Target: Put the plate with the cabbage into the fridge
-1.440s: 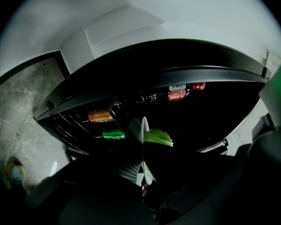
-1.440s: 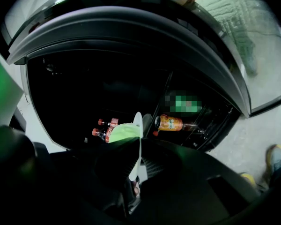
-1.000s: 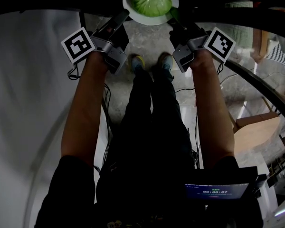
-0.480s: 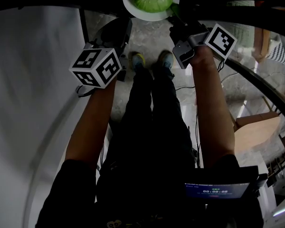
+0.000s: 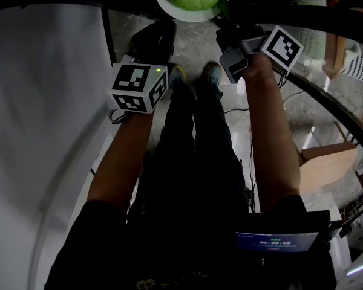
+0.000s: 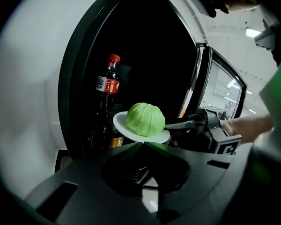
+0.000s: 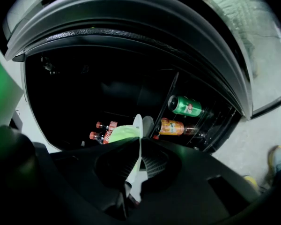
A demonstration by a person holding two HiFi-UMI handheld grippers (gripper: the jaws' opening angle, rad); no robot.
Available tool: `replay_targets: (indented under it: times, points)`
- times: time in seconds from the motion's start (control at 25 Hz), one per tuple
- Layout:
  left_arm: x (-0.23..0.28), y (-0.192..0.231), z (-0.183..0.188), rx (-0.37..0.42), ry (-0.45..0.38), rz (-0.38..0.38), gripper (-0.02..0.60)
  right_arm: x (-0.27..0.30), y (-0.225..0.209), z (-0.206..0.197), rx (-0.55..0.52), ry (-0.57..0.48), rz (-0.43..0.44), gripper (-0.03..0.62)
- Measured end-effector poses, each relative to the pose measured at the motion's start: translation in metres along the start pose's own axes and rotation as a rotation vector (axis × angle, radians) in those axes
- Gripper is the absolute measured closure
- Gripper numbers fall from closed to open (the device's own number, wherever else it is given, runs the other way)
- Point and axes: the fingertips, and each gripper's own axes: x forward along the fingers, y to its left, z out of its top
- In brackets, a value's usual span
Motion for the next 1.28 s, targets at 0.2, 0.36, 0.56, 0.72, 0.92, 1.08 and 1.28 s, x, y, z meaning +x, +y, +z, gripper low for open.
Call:
replay_targets:
  times: [0.2, 0.36, 0.56, 0.72, 0.92, 1.08, 1.28]
  points:
    - [0.003, -0.003, -0.004, 0.032, -0.013, -0.002, 0.571, -0.001, 0.001, -0.002, -0.011, 0.013, 0.000, 0.576]
    - [0.005, -0.007, -0.004, 0.034, -0.015, -0.020, 0.571, -0.002, 0.003, -0.005, -0.033, 0.028, 0.005, 0.576]
    - [0.009, -0.005, 0.000, 0.025, -0.010, -0.015, 0.571, 0.002, 0.006, -0.005, -0.098, 0.064, -0.002, 0.574]
    - [0.011, 0.000, 0.003, 0.016, -0.006, -0.009, 0.571, 0.004, 0.007, -0.005, -0.107, 0.066, -0.005, 0.574]
    - [0.013, 0.001, 0.005, 0.005, -0.001, -0.005, 0.571, -0.002, 0.008, -0.004, -0.149, 0.069, -0.013, 0.574]
    - [0.014, 0.002, 0.010, 0.004, -0.010, -0.009, 0.571, -0.006, 0.010, -0.004, -0.173, 0.063, -0.012, 0.572]
    - [0.012, 0.001, 0.012, -0.009, -0.021, -0.002, 0.571, -0.004, 0.008, -0.004, -0.167, 0.070, -0.017, 0.572]
